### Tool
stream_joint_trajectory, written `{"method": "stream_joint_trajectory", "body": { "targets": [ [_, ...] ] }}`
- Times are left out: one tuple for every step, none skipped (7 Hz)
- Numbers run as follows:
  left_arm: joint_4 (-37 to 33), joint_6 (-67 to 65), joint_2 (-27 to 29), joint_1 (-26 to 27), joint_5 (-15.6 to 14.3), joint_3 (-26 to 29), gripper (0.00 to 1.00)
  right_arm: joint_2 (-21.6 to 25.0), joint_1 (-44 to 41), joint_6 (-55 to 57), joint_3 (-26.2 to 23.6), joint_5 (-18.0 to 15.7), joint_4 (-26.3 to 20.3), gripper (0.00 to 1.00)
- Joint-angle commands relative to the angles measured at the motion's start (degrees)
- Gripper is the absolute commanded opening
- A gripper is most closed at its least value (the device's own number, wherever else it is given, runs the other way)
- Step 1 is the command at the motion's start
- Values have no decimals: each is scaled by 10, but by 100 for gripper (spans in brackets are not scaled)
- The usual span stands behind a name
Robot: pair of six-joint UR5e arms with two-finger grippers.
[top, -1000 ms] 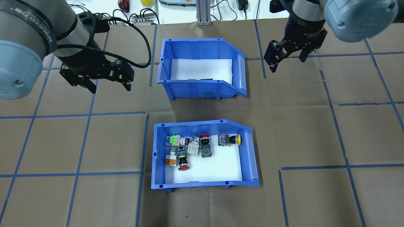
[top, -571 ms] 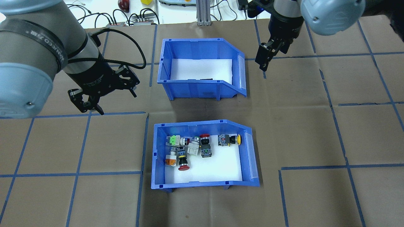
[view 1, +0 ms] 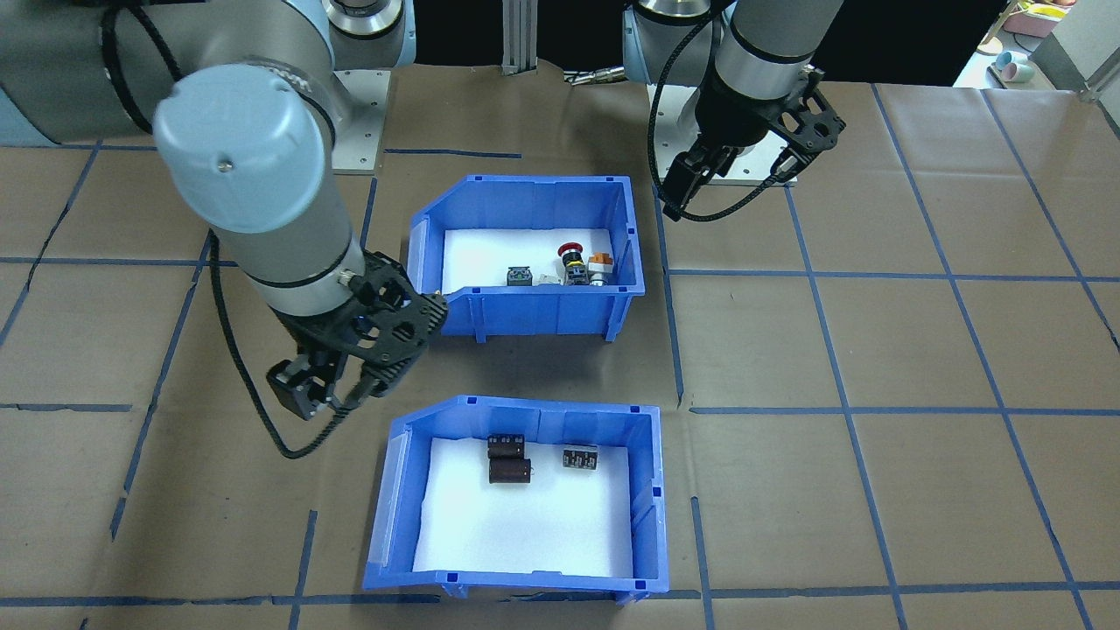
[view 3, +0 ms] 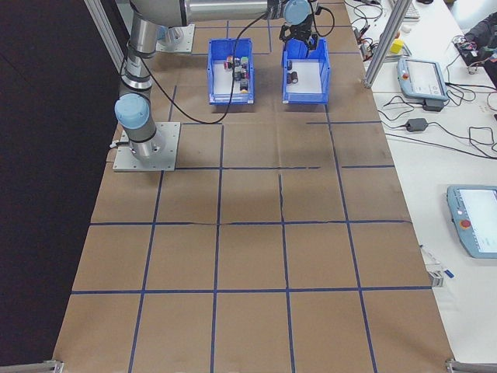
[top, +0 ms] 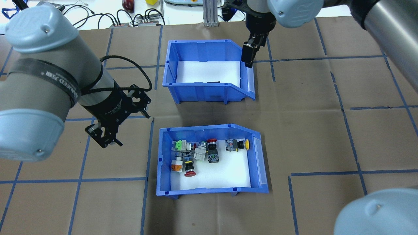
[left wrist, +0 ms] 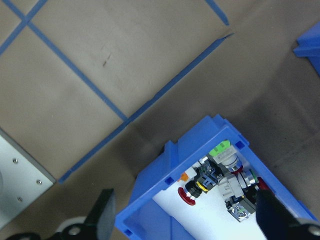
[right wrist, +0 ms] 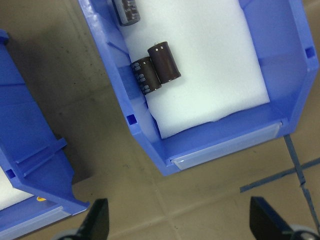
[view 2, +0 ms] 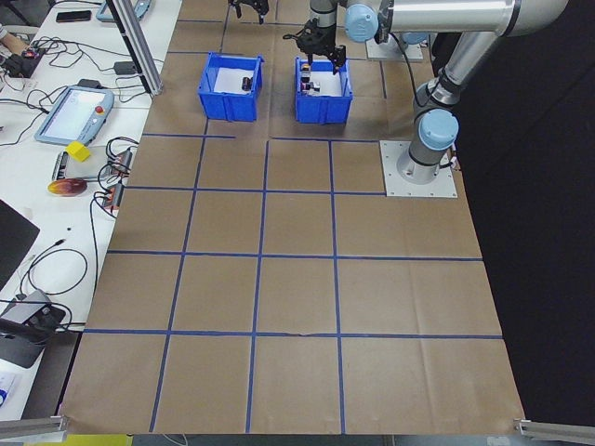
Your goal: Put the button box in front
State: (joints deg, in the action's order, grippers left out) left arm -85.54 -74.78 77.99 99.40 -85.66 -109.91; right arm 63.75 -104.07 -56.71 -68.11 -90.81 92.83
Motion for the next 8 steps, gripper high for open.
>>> {"method": "stream_joint_trajectory", "body": {
  "targets": [
    [6,-220,-13,59,3,-12,99,-21,-32,-103,8,4,1,100],
    [6,-296,-14,76,2,-25,99,-31,-57,-100,8,5,2,100],
    [27,-311,-27,94,1,-52,99,-47,-81,-101,9,5,33,100],
    [98,-318,-32,100,2,-98,99,-64,-102,-99,8,3,72,100],
    [182,-362,-37,112,10,-161,99,-82,-111,-99,5,0,90,100],
    [260,-401,-38,131,32,-207,99,-98,-111,-99,-2,-1,120,100],
    [282,-409,-35,147,34,-216,99,-107,-111,-100,-13,-2,128,100],
    [282,-414,-34,163,35,-217,99,-108,-108,-100,-42,-2,163,100]
  ]
}}
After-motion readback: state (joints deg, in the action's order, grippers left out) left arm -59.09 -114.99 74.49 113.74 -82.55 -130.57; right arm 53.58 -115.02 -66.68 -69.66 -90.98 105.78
